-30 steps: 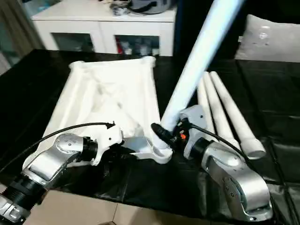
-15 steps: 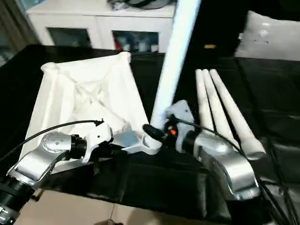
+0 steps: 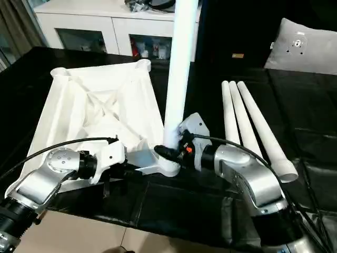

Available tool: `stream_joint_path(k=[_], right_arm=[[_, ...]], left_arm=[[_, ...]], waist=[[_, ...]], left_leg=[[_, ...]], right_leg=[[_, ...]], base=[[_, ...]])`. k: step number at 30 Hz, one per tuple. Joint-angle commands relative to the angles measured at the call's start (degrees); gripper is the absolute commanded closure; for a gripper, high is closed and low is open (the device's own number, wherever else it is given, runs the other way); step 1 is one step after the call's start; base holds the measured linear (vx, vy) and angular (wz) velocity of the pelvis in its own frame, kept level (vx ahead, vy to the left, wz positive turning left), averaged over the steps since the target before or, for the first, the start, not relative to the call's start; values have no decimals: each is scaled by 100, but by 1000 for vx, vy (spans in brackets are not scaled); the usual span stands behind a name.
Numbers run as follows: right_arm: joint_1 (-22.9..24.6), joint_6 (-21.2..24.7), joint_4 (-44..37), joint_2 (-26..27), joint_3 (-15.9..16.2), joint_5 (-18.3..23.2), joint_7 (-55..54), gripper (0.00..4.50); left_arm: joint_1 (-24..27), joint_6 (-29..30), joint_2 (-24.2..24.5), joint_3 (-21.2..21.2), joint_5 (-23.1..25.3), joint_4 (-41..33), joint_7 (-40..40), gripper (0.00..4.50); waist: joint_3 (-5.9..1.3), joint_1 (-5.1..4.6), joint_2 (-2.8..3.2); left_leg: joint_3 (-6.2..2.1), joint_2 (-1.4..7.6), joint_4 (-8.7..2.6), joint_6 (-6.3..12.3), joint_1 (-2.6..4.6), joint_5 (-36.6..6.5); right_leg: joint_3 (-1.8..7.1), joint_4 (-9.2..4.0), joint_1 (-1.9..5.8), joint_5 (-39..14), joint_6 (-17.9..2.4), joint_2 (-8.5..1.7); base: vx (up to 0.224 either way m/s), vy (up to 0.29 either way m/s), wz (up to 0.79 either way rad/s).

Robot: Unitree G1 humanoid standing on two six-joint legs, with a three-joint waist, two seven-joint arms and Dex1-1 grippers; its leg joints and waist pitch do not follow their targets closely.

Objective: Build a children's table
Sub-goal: Insert table leg to table base

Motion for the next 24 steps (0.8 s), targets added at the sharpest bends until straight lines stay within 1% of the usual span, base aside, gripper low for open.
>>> stream_joint_path(k=[1, 2, 4, 5, 7, 8, 9, 10, 11, 12, 13, 15, 16, 17, 18, 19, 21, 22, 23, 24], right_arm=[[13, 3, 146, -25, 125, -134, 0, 260], [16, 0, 153, -23, 121, -135, -4, 260], [58, -70, 190, 10, 74, -158, -48, 260], [92, -137, 206, 46, 21, -174, -109, 260], [149, -185, 199, 54, -1, -172, -85, 260], [233, -232, 164, 92, -37, -127, -59, 260], [288, -232, 116, 96, -40, -116, -65, 260], [324, -234, 87, 95, -38, -110, -69, 260], [374, -285, 52, 110, -46, -98, -71, 260], [435, -337, 22, 155, -87, -63, -103, 260], [475, -365, 4, 185, -121, -47, -141, 261], [522, -412, -10, 230, -172, -43, -210, 261], [546, -405, -23, 254, -199, -28, -244, 261], [560, -409, -31, 259, -204, -31, -243, 261], [614, -416, -57, 265, -205, -44, -227, 261], [629, -425, -69, 259, -194, -53, -217, 261], [647, -438, -80, 258, -187, -61, -217, 261], [650, -441, -82, 259, -188, -61, -217, 261], [653, -448, -85, 254, -176, -75, -200, 261], [650, -456, -85, 248, -164, -93, -182, 261]], left_arm=[[-106, -178, 26, -33, -20, -64, -111, 450], [-106, -164, 24, -29, -20, -64, -109, 450], [-102, -103, 19, -17, 21, -41, -63, 450], [-94, -82, 25, -17, 73, -21, -2, 450], [-85, -79, -19, 31, 161, 48, 166, 450], [-87, -185, -95, 104, 232, 132, 362, 450], [-73, -105, -134, 152, 145, 133, 345, 450], [-62, -41, -160, 182, 77, 131, 316, 406], [-53, 0, -174, 201, 29, 123, 292, 395], [-42, 34, -185, 216, -16, 114, 264, 395], [-33, 22, -181, 209, 5, 116, 280, 388], [-21, -72, -168, 178, 104, 148, 354, 358], [-14, -100, -164, 164, 155, 172, 402, 358], [-14, -98, -162, 155, 188, 190, 418, 351], [-51, -133, -170, 141, 330, 338, 518, 347], [-68, -127, -174, 145, 352, 381, 530, 396], [-96, -142, -136, 106, 408, 415, 480, 396], [-101, -146, -128, 98, 419, 416, 470, 381], [-103, -109, -107, 81, 411, 412, 425, 392], [-102, -78, -91, 68, 395, 406, 388, 415]], waist=[[-399, 34, -76], [-398, 36, -65], [-394, 36, -77], [-392, 35, -64], [-388, 33, -70], [-389, 31, -69], [-378, 42, -69], [-379, 50, -62], [-376, 52, -66], [-372, 52, -61], [-372, 55, -41], [-374, 58, -55], [-378, 71, -3], [-374, 56, -30], [-374, 58, -14], [-367, 59, -20], [-362, 64, -24], [-365, 63, -25], [-362, 64, -16], [-360, 60, -14]], left_leg=[[-73, 449, -350, 568, 86, 145], [-77, 450, -352, 570, 86, 156], [-75, 454, -356, 569, 90, 104], [-73, 454, -356, 548, 89, 57], [-72, 455, -364, 511, 89, -16], [-72, 456, -366, 502, 91, -39], [-68, 469, -377, 467, 102, -156], [-74, 466, -381, 449, 102, -173], [-71, 463, -391, 421, 100, -204], [-74, 468, -396, 406, 105, -255], [-73, 473, -398, 369, 111, -337], [-77, 467, -409, 334, 107, -388], [-84, 466, -404, 321, 110, -385], [-83, 468, -412, 303, 111, -435], [-83, 461, -412, 291, 109, -458], [-80, 459, -414, 276, 105, -480], [-83, 468, -431, 228, 110, -573], [-81, 468, -429, 218, 112, -583], [-80, 468, -434, 200, 117, -627], [-82, 471, -439, 192, 115, -646]], right_leg=[[263, -316, 281, 1296, -1692, -532], [259, -310, 279, 1313, -1690, -527], [259, -317, 277, 1267, -1703, -531], [260, -326, 275, 1213, -1701, -532], [262, -332, 280, 1139, -1701, -531], [266, -339, 283, 1113, -1696, -536], [267, -360, 276, 973, -1681, -538], [266, -357, 279, 928, -1671, -536], [266, -361, 278, 867, -1654, -534], [265, -368, 269, 806, -1647, -534], [270, -379, 259, 739, -1635, -538], [269, -381, 264, 728, -1623, -529], [269, -376, 259, 733, -1615, -536], [267, -383, 257, 732, -1602, -524], [268, -387, 262, 719, -1598, -526], [274, -396, 262, 692, -1570, -528], [277, -411, 259, 571, -1542, -532], [277, -408, 260, 558, -1543, -534], [275, -414, 253, 494, -1549, -532], [273, -417, 253, 456, -1547, -534]], base=[[0, 0, 0], [0, 0, 0], [0, 0, 0], [0, 0, 0], [0, 0, 0], [0, 0, 0], [0, 0, 0], [0, 0, 0], [0, 0, 0], [0, 0, 0], [0, 0, 0], [0, 0, 0], [0, 0, 0], [0, 0, 0], [0, 0, 0], [0, 0, 0], [0, 0, 0], [0, 0, 0], [0, 0, 0], [0, 0, 0]])
